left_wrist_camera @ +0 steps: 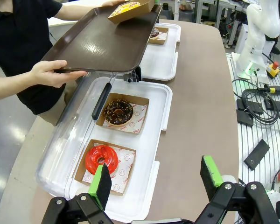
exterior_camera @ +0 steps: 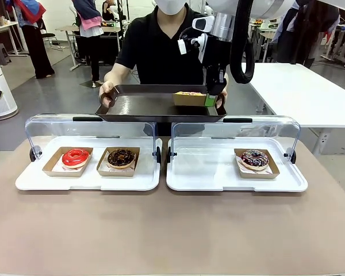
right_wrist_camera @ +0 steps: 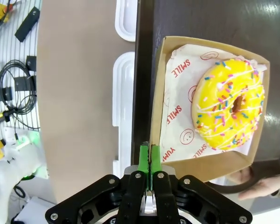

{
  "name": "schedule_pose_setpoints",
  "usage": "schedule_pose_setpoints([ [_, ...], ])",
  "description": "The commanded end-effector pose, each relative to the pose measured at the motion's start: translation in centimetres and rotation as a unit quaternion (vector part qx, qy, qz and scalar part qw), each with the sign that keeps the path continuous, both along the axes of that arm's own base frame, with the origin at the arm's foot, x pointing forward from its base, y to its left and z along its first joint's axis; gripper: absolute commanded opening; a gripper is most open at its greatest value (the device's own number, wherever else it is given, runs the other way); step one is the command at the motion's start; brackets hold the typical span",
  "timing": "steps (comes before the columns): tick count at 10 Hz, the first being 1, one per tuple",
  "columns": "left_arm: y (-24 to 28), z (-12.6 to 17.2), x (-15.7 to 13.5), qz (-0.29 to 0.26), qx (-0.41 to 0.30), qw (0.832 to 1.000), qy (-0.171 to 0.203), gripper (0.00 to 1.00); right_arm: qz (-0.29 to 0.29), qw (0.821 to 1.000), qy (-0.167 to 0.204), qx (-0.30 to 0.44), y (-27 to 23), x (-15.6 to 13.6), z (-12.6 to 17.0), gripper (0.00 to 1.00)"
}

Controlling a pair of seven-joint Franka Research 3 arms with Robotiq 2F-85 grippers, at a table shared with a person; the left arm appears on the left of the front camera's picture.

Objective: Provide the desired donut to the person.
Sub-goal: Place the picked Paper togo box onto the Handle tray extended by the person.

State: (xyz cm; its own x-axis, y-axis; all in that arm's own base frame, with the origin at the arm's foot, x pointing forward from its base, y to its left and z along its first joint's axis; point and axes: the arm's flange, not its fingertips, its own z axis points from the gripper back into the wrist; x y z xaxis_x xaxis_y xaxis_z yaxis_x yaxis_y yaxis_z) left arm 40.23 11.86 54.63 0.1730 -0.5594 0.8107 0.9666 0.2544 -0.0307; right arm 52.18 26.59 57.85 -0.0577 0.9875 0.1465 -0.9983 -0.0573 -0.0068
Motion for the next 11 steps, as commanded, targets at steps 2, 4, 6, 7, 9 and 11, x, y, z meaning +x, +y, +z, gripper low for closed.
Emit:
schedule_pose_setpoints([
  [2,0.0,0.1,0.0,-0.001,-0.008,1.0,-0.003,1.0,0.001,1.0,0.018,0.009,-1.0,0.5,-0.9,0.02],
  [4,0.0,0.1,0.0,-0.001,-0.008,1.0,-0.003,1.0,-0.003,1.0,0.023,0.0,-1.1,0.5,-1.4,0.02],
  [6,0.0,0.1,0.0,-0.001,-0.008,1.0,-0.003,1.0,-0.006,1.0,0.025,-0.001,-1.2,0.6,-1.4,0.02],
  [7,0.0,0.1,0.0,-0.001,-0.008,1.0,-0.003,1.0,-0.006,1.0,0.025,0.001,-1.2,0.6,-1.5,0.13],
  [9,0.0,0.1,0.0,-0.001,-0.008,1.0,-0.003,1.0,-0.005,1.0,0.021,0.003,-1.2,0.6,-1.4,0.55],
  [11,0.0,0.1,0.0,-0.001,-0.008,1.0,-0.003,1.0,-0.006,1.0,0.016,0.004,-1.1,0.6,-1.3,1.0],
])
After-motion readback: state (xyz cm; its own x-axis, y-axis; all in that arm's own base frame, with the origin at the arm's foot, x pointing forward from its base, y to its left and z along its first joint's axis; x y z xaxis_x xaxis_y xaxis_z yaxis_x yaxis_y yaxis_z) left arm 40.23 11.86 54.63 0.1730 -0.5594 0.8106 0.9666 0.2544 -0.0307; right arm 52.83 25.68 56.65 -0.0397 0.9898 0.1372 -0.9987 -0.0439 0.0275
